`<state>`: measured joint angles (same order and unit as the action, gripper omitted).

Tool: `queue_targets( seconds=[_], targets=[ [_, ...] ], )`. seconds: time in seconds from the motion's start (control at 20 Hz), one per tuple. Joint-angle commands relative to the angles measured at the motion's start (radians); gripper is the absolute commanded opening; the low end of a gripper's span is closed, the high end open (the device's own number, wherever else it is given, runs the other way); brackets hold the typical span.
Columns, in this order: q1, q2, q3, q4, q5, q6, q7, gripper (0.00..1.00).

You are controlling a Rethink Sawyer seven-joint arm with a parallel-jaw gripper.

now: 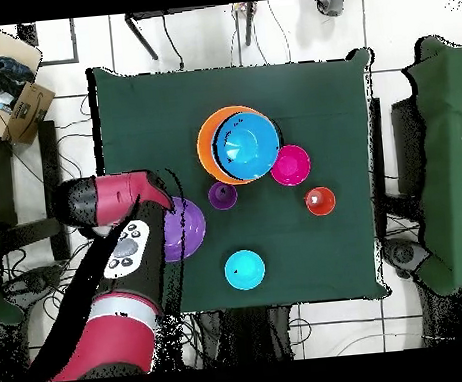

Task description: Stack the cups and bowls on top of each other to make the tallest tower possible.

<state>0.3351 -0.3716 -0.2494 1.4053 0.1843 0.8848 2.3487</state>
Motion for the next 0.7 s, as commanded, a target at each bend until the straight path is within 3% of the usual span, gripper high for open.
queue_targets(
  seconds=[0.05,0.4,0.7],
  targets=[
    [-0.042,-0.084,0.115,-0.087,-0.069,0.22,-0.103,0.0],
    [-0.044,-0.111,0.12,-0.144,-0.086,0.369,-0.103,0.0],
    [-0.049,-0.136,0.115,-0.148,-0.093,0.399,-0.113,0.0]
  ],
)
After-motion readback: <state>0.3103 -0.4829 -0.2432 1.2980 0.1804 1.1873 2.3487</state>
